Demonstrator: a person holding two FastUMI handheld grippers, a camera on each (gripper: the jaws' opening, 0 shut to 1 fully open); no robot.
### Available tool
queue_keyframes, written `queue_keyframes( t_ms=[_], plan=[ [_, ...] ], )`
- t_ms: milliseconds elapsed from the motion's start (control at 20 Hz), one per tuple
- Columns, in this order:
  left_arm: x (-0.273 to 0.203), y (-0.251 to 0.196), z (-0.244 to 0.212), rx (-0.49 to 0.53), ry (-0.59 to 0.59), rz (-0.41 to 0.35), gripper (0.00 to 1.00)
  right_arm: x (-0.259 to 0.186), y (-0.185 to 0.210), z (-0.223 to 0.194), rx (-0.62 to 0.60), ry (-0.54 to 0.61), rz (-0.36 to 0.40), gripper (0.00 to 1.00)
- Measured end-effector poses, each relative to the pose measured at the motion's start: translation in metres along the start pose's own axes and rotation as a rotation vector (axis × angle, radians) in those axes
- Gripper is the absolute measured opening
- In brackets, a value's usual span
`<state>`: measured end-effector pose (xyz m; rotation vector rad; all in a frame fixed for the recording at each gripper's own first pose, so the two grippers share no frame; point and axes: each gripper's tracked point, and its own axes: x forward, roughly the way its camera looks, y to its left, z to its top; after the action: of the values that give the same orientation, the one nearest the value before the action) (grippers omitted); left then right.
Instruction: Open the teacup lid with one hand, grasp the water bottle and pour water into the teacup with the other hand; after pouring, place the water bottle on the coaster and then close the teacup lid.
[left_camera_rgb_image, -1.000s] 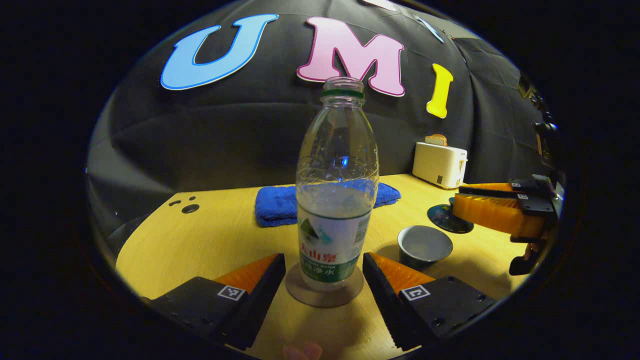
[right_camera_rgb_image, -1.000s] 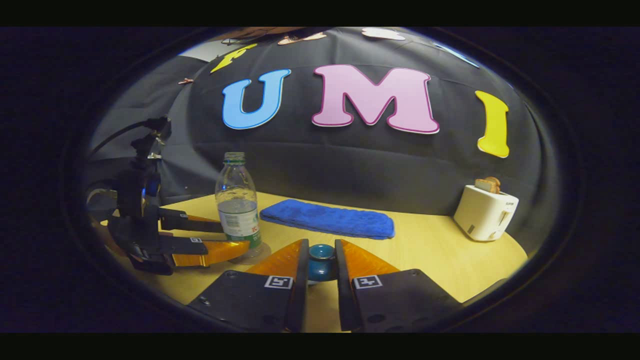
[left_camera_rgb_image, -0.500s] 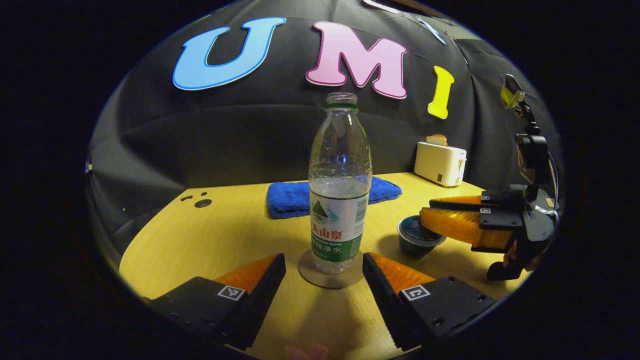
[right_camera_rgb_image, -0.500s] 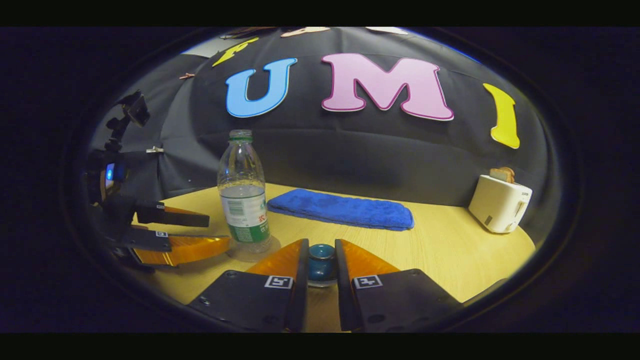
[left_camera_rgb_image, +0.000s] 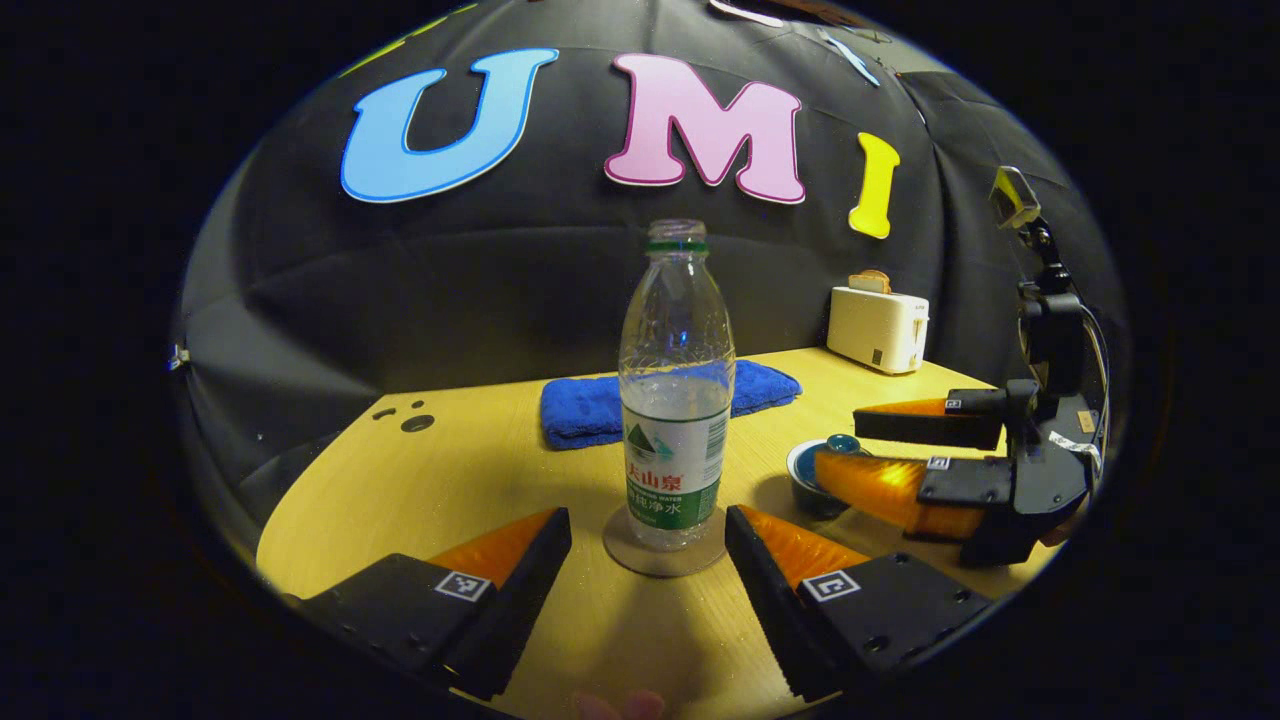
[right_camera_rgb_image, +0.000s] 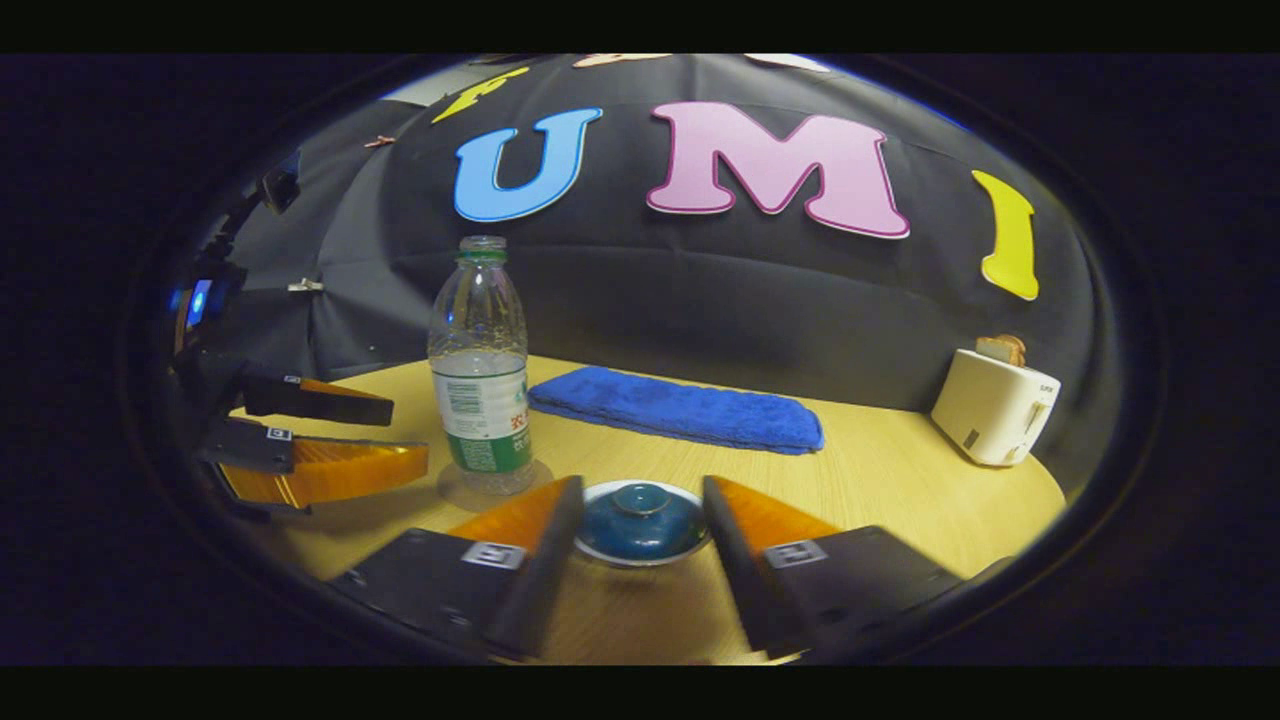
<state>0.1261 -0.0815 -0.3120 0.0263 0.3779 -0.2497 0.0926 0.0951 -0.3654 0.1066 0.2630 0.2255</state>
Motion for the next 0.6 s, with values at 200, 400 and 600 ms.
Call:
queue_keyframes(
  t_ms=[200, 400, 600],
  plan=[
    [-0.010, 0.002, 0.011, -0.022, -0.006, 0.047, 0.97, -0.019, -0.006, 0.034, 0.011, -0.033, -0.017, 0.98],
    [-0.022, 0.002, 0.036, -0.039, -0.042, 0.102, 0.97, -0.057, -0.010, 0.087, -0.007, -0.052, -0.015, 0.98],
    [-0.037, 0.001, 0.059, -0.092, -0.049, 0.151, 0.97, -0.101, -0.020, 0.155, 0.036, -0.081, -0.030, 0.98]
  ],
)
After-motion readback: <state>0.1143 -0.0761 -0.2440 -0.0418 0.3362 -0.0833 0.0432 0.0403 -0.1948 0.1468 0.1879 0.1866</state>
